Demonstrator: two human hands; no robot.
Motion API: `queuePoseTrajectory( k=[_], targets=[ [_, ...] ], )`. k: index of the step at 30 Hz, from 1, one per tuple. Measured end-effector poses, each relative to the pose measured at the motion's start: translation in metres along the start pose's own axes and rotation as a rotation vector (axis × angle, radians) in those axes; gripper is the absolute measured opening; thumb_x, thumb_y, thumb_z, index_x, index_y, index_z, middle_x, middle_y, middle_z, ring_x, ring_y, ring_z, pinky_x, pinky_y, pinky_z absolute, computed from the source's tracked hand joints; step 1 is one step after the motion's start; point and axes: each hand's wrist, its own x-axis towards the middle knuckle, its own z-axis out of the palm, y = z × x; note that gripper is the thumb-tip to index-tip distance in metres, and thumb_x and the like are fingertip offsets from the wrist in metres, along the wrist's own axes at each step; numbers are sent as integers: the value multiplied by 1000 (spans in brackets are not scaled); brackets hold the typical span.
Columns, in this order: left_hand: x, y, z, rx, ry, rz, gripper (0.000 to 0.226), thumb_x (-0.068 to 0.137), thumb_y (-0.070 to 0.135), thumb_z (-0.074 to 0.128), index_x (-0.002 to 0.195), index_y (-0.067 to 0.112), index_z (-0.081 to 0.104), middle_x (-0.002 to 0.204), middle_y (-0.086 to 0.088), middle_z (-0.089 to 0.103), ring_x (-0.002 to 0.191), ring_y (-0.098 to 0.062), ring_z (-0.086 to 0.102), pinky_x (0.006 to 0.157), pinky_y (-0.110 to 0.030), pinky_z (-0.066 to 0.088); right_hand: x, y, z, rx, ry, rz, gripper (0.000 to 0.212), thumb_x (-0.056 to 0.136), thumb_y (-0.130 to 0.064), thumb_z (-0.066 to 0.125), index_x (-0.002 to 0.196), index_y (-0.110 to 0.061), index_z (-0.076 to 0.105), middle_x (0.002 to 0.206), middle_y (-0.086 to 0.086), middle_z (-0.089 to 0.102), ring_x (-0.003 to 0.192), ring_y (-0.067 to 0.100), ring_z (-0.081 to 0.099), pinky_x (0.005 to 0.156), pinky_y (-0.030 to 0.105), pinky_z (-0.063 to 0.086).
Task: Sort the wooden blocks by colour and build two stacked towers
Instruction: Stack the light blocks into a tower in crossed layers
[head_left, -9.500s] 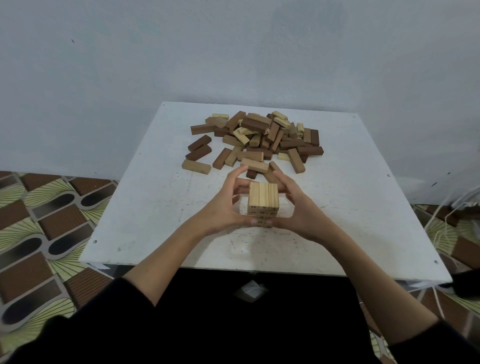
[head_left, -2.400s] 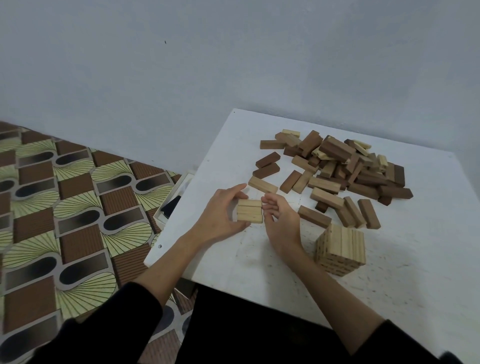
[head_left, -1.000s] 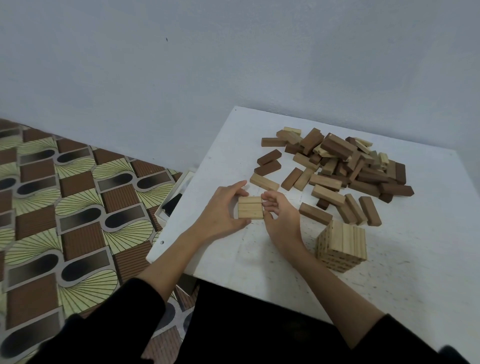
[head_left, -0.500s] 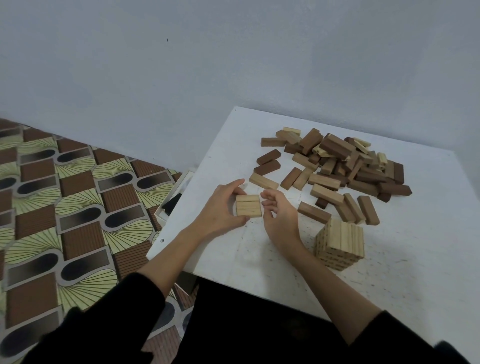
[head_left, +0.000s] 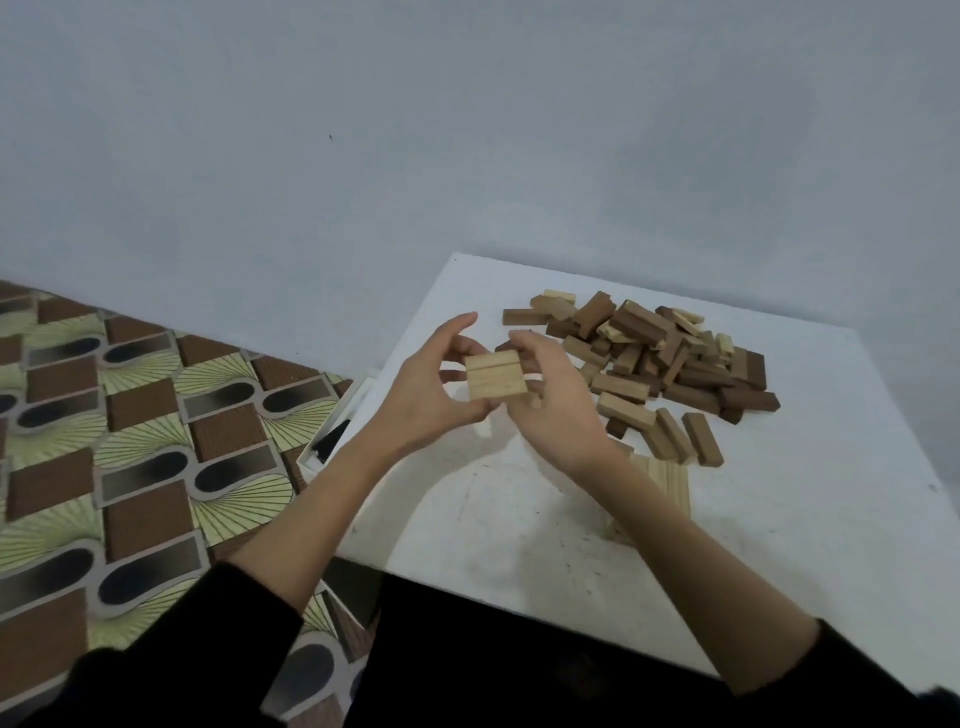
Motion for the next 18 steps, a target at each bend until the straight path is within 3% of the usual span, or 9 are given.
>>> queuePoseTrajectory(
  k=[4,13,15,18],
  targets=[
    [5,29,15,-38,-55,61,81,66,7,79,133,29,41,107,1,60,96,-6,58,87,-16,48,-12,-12,-47,0,-63,-9,53,84,-4,63,131,-17,44,126,-5,51,106,7,54,88,21,50],
    [-8,52,93,-36,-384,89,86,70,5,81,140,24,36,110,8,56,103,-8,56,84,-13,47,-76,19,-131,-225,-78,61,68,72,-12,79,127,-29,44,113,-17,52,101,-12,49,82,4,41],
    [-10,51,103,-20,-432,91,84,69,6,82,138,27,37,108,10,56,105,-5,55,83,-10,46,-87,30,-136,-235,-70,88,69,71,-11,79,128,-28,44,116,-10,53,104,-5,50,83,4,40],
    [-12,49,108,11,-472,82,84,68,10,83,135,35,37,104,12,59,104,-2,56,91,-14,45,-95,41,-135,-254,-67,91,71,72,-14,79,133,-20,43,121,-4,53,109,7,50,92,14,41]
  ],
)
